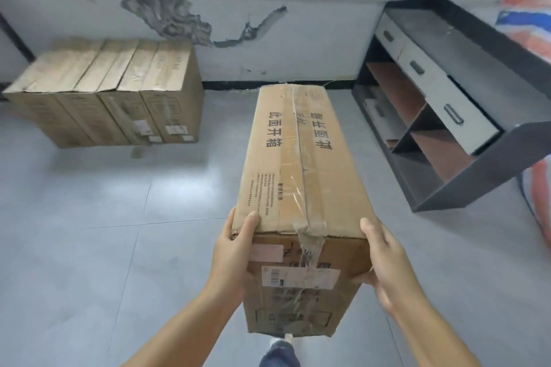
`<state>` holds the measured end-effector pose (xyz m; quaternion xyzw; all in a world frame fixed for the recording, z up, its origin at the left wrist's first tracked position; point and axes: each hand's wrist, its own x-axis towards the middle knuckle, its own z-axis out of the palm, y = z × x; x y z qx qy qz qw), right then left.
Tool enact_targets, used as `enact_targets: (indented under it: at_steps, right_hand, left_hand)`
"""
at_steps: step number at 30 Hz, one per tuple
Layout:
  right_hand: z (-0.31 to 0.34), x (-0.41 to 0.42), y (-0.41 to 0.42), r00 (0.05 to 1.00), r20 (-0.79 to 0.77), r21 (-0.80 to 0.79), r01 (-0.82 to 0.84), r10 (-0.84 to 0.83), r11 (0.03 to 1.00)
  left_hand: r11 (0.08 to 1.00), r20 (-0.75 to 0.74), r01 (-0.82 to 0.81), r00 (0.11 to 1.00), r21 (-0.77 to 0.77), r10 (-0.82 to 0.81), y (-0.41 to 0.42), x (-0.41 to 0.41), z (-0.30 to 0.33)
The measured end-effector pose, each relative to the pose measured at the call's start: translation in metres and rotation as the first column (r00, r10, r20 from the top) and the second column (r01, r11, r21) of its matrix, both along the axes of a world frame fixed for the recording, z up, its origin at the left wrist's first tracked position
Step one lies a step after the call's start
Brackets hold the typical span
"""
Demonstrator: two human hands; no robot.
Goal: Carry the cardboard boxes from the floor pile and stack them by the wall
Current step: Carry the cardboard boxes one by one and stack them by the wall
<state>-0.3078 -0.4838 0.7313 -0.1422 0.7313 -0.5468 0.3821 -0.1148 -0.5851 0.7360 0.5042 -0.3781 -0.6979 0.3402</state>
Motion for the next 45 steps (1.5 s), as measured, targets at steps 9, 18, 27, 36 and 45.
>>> enact_targets:
  at_steps: [9,18,27,36,45]
  right_hand:
    - [0.025,-0.043,-0.206,0.977,-0.04,-0.021,-0.209,0.208,0.978]
    - [0.005,-0.026,-0.425,0.983,-0.025,-0.047,-0.18,0.179,0.982]
    - [0.014,-0.009,-0.609,0.989,0.026,-0.036,-0.142,0.143,0.989]
    - [-0.008,-0.059,-0.778,0.982,0.044,-0.034,-0.185,0.186,0.982]
    - [-0.075,-0.124,-0.968,0.959,0.098,0.024,-0.27,0.267,0.962]
  left_hand:
    - [0.992,0.064,-0.119,0.99,-0.038,0.122,-0.175,-0.027,0.014]
    - [0.992,0.112,-0.11,0.987,-0.063,0.117,-0.397,-0.01,0.001]
    - [0.994,0.118,-0.096,0.988,-0.049,0.101,-0.59,0.004,0.012]
    - [0.992,0.12,-0.126,0.985,-0.021,0.127,-0.75,-0.044,-0.01]
    - [0.967,0.163,-0.247,0.958,0.057,0.235,-0.921,-0.106,-0.068]
